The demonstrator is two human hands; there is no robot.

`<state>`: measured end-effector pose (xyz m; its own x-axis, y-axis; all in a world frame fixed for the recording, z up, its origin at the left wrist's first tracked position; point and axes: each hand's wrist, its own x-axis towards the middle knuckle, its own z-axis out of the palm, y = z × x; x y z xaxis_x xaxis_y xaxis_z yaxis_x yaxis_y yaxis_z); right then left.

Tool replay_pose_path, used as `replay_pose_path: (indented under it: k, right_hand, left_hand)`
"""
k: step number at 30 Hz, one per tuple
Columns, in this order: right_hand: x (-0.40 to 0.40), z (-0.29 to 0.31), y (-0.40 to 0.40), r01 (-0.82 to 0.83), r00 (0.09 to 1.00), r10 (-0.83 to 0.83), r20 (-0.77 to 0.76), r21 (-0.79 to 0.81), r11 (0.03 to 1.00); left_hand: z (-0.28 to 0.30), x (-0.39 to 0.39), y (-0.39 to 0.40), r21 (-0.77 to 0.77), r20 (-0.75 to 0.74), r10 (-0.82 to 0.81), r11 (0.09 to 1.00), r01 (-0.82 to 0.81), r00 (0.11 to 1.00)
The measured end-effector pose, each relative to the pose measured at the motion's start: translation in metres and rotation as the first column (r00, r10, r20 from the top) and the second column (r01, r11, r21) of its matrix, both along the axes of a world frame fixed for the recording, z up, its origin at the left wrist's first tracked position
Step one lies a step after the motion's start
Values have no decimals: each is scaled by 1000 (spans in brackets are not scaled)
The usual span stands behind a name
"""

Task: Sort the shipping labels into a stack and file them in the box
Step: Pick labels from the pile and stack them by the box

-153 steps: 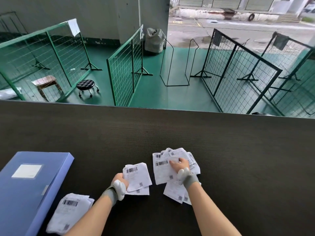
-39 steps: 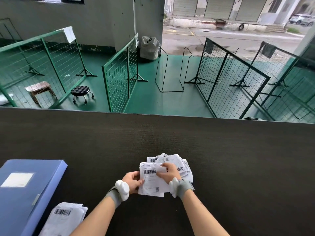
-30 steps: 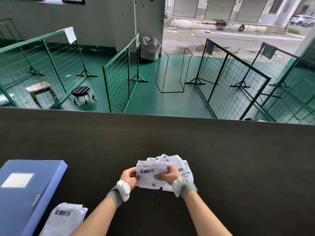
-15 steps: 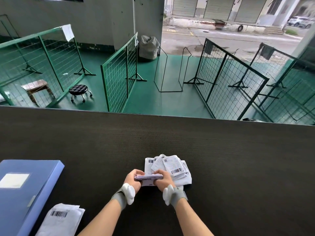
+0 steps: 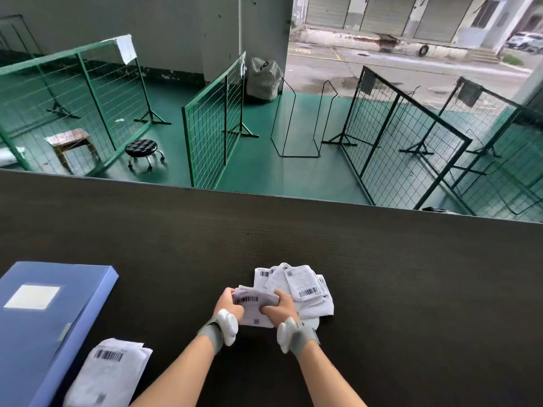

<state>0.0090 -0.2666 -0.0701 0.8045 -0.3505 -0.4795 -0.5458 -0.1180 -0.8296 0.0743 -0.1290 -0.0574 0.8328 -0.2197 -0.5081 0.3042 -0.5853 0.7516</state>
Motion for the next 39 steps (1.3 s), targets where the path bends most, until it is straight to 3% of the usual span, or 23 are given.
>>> replay_pose_path:
  k: [5,15,23,27,32,39]
  right_hand:
    - [8,21,39,-59,998,61,-20,67,996]
    - [35,-6,168,-246,933,250,-258,48,968]
    - [26,-8,262,-195,950,210,-233,86,977]
    - [25,-2,288,-151,954,150,-261,16,988]
    - [24,-3,306,-177,939,134,-316,-112,978]
    - [27,-1,310,-361,892,247,-379,-267,893]
  left_hand:
    - [10,0,49,22,42,37,999,-38,998]
    - [15,-4,192,239,36,98,965,-104,995]
    - [5,4,285,304,9,95,948,-93,995]
    - [-9,15,303,356,-4,72,932,-66,997]
    - [-14,18,308,468,41,-118,879,85,992]
    - [-24,7,301,563,179,-186,825,54,966]
